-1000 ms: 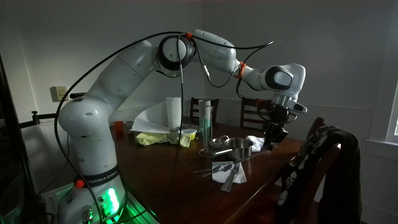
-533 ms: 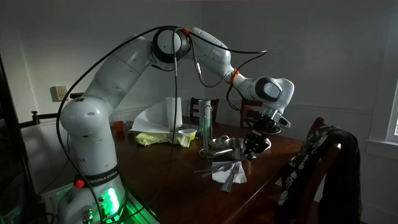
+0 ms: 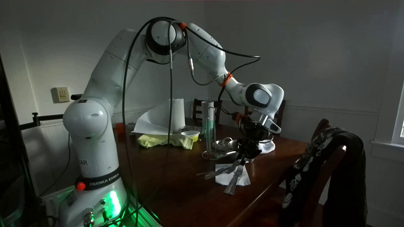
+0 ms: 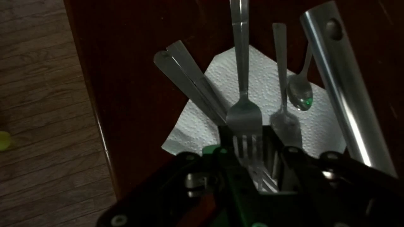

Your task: Move the fork from under the paper towel to on top of it

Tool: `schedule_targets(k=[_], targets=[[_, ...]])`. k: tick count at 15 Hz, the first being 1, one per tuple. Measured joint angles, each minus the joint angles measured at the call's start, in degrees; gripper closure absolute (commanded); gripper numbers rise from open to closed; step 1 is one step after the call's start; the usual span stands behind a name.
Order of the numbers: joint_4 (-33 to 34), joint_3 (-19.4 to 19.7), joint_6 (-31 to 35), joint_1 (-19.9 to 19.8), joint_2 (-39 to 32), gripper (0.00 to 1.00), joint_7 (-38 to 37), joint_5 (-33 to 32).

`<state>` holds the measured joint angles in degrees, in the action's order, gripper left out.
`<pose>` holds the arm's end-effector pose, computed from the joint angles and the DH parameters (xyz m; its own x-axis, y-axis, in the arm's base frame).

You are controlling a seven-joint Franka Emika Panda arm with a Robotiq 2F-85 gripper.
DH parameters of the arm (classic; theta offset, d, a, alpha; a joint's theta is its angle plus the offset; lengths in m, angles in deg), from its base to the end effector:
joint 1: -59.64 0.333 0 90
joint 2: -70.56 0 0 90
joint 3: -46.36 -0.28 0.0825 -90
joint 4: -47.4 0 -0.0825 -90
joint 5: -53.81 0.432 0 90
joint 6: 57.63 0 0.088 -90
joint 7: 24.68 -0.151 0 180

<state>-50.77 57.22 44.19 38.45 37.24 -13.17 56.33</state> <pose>0.5141 -0.3184 0.1281 0.8144 -0.3129 -0.4887 -0.3729 -0.9274 -0.0277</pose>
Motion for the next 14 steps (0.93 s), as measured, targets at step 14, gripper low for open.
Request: schedule_targets(k=[14], targets=[[-0.6, -1.2, 0.6, 3.8, -4.0, 0.93, -0.3, -1.2]])
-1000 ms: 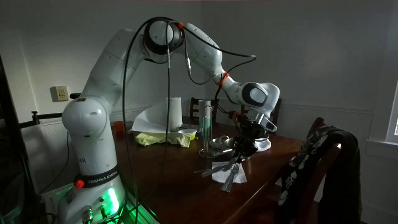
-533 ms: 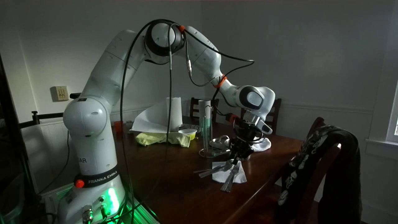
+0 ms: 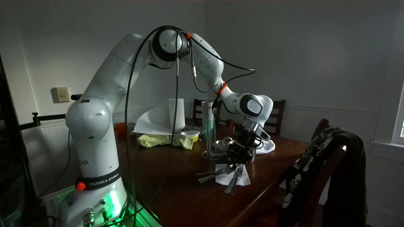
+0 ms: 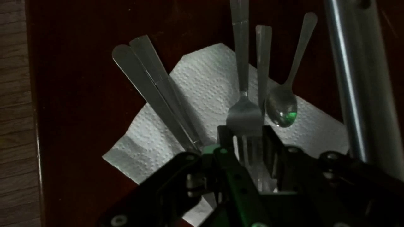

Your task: Move the fork from under the paper towel to on top of it

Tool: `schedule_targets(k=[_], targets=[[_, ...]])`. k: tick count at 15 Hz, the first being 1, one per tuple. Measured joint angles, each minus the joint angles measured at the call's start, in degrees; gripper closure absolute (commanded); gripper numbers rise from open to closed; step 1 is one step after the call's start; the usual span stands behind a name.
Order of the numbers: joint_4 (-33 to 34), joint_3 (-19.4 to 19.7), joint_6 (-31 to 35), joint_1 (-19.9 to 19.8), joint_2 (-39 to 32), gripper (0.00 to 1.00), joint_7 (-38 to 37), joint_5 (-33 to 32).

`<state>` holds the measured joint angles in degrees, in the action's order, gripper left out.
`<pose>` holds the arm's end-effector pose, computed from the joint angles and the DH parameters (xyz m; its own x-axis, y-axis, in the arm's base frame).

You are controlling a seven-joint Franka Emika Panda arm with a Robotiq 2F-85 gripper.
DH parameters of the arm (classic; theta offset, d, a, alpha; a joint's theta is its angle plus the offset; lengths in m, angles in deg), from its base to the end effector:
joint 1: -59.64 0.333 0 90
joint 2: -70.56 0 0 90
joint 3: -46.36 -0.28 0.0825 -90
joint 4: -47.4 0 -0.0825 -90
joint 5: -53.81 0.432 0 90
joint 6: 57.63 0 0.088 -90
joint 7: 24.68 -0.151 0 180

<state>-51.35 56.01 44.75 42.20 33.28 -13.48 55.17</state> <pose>0.5208 -0.2693 0.0828 0.8024 -0.2287 -0.5512 -0.2883 -0.9573 -0.0225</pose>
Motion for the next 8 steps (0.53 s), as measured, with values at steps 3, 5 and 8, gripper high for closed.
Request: schedule_targets(k=[3, 5, 8], targets=[[0.1, 0.1, 0.8, 0.0, -0.3, 0.93, -0.8, -0.1], [0.2, 0.1, 1.1, 0.0, -0.6, 0.45, -1.1, -0.2], [0.5, 0.1, 1.1, 0.0, -0.9, 0.27, -1.1, -0.3]])
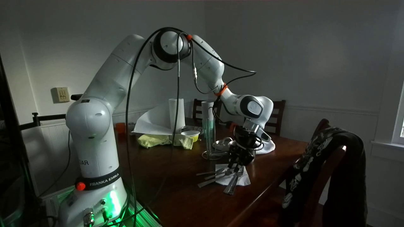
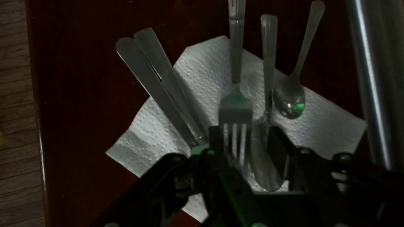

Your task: Move the fork from under the paper towel to on top of it

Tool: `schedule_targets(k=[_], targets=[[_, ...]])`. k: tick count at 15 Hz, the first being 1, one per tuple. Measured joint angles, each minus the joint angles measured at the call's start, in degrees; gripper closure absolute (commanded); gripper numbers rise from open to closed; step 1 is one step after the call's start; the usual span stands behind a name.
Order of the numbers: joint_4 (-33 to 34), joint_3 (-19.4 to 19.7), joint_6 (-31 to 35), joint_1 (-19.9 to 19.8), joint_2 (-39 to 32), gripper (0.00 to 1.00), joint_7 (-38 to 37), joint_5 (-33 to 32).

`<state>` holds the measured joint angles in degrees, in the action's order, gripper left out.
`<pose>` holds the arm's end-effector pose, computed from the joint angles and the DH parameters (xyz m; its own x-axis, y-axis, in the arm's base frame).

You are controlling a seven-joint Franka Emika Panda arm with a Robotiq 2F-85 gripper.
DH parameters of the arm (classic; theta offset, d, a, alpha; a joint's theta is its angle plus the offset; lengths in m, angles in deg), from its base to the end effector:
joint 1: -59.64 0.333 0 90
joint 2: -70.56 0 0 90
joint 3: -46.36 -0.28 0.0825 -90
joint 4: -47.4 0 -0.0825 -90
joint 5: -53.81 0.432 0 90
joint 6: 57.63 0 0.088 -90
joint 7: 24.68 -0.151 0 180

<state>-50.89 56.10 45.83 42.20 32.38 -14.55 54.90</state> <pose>0.5225 -0.2722 0.0765 0.8019 -0.2487 -0.5432 -0.2988 -0.9543 -0.0042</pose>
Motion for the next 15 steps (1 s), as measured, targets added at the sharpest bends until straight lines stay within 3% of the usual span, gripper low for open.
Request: schedule_targets(k=[3, 5, 15], targets=[[0.4, 0.0, 0.2, 0.0, 0.1, 0.17, 0.0, 0.0], [0.4, 0.0, 0.3, 0.0, 0.6, 0.00, 0.1, -0.1], [-4.1, 0.4, 1.8, -0.7, 11.6, 0.00, 6.5, -1.9]])
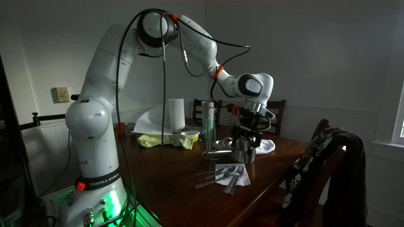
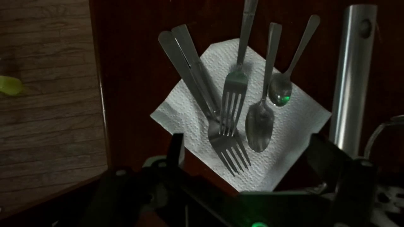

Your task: Move the fork from under the paper towel to on top of it

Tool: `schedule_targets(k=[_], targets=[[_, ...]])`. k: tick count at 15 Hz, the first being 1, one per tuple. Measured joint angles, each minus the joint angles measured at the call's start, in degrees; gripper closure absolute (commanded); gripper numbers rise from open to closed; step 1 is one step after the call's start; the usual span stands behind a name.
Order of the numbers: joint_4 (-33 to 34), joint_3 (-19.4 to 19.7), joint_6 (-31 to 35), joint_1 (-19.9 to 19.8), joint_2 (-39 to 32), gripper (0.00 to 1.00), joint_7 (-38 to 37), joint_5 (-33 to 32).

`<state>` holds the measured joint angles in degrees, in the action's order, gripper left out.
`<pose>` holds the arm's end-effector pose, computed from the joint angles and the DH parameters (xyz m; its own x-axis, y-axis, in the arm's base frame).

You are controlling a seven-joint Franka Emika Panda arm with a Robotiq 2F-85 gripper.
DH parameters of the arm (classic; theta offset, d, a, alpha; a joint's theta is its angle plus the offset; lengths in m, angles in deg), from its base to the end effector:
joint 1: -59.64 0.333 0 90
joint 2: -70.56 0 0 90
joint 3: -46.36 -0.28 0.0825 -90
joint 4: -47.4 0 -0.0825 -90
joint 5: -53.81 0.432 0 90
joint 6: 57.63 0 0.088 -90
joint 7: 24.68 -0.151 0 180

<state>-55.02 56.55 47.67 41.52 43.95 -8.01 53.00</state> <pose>0.5334 -0.2913 0.1693 0.8982 -0.1711 -0.4049 -0.1988 -0.9797 -0.0271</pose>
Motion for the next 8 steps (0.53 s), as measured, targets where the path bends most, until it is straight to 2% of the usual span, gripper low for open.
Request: schedule_targets(k=[8], targets=[[-18.6, 0.0, 11.7, 1.0, 21.3, 0.00, 3.4, 0.3]])
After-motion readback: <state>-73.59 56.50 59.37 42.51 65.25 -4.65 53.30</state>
